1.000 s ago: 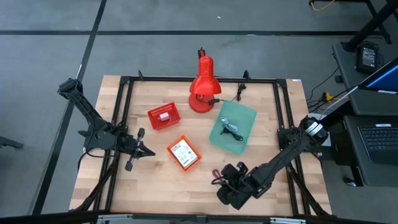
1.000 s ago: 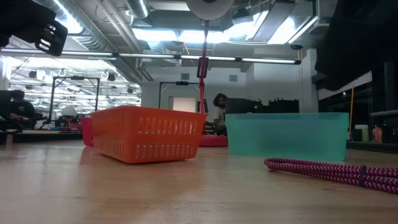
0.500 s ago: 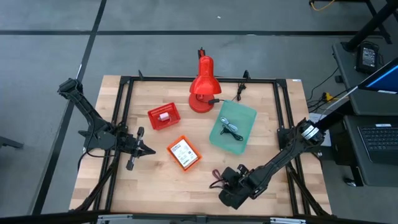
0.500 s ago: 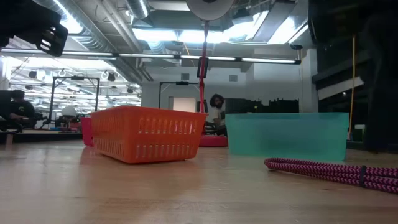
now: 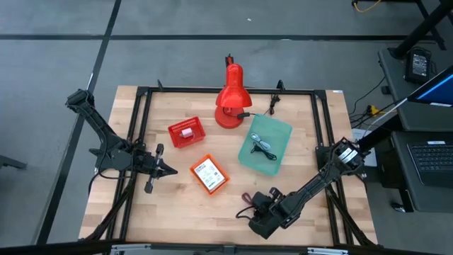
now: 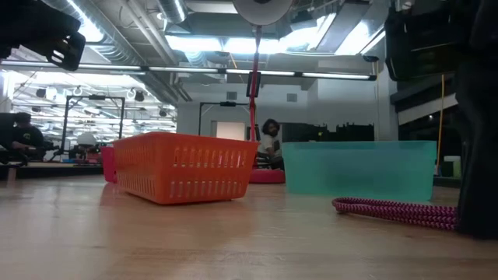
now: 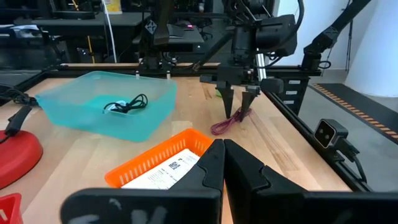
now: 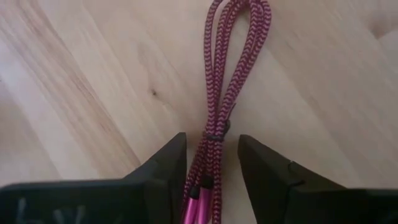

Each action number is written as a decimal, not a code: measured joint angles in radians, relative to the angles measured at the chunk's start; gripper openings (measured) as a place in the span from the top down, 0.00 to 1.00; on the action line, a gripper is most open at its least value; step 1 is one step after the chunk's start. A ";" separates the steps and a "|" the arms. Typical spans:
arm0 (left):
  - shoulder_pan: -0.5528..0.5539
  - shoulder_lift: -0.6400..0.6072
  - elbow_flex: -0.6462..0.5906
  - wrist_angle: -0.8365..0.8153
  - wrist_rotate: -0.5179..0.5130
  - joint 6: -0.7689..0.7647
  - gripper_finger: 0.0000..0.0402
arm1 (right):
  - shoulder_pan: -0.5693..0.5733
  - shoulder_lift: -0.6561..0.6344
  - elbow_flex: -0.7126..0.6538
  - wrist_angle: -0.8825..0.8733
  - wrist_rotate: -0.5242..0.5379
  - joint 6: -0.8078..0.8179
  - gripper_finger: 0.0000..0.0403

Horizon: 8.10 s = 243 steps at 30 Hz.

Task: Pick and place items into bin
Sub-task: Put the pink charger cable into the blue bin, then put the green charger adapter into the red bin

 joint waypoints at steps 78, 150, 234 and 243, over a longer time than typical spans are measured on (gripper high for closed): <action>0.000 0.093 0.000 -0.004 -0.094 -0.049 1.00 | -0.112 -0.449 -0.704 1.318 0.345 -0.954 1.00; 0.402 0.108 0.000 0.101 -0.040 0.060 1.00 | -0.158 -0.724 -0.872 1.484 1.122 -1.290 1.00; 0.402 0.111 0.000 0.023 0.004 0.006 1.00 | -0.586 -0.593 -0.552 0.093 0.351 -0.460 0.76; 0.402 0.111 0.000 0.022 0.004 0.007 1.00 | -0.579 -0.660 -0.552 0.113 0.231 -0.530 0.74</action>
